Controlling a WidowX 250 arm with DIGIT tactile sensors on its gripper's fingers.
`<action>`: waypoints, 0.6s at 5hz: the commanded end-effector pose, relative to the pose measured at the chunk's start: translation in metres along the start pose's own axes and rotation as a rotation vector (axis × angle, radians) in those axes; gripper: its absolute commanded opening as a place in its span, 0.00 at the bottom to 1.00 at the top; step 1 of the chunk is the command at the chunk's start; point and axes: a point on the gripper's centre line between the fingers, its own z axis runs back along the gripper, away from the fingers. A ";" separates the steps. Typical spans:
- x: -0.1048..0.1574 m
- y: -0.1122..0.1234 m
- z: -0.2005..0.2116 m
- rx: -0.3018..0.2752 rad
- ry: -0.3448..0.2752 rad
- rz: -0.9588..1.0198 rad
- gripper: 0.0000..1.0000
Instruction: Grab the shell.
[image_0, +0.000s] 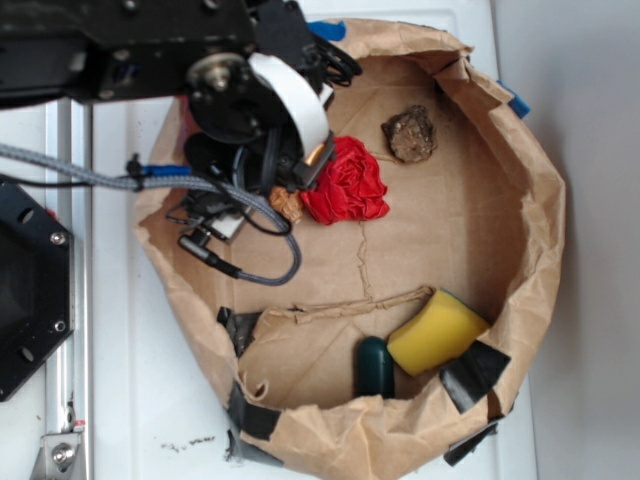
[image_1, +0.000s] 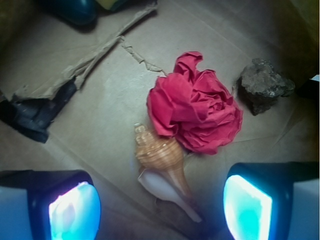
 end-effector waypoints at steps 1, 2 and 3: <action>0.006 -0.001 -0.027 0.037 -0.028 -0.060 1.00; 0.003 -0.008 -0.036 0.024 -0.015 -0.083 1.00; -0.001 -0.014 -0.047 0.005 0.002 -0.103 1.00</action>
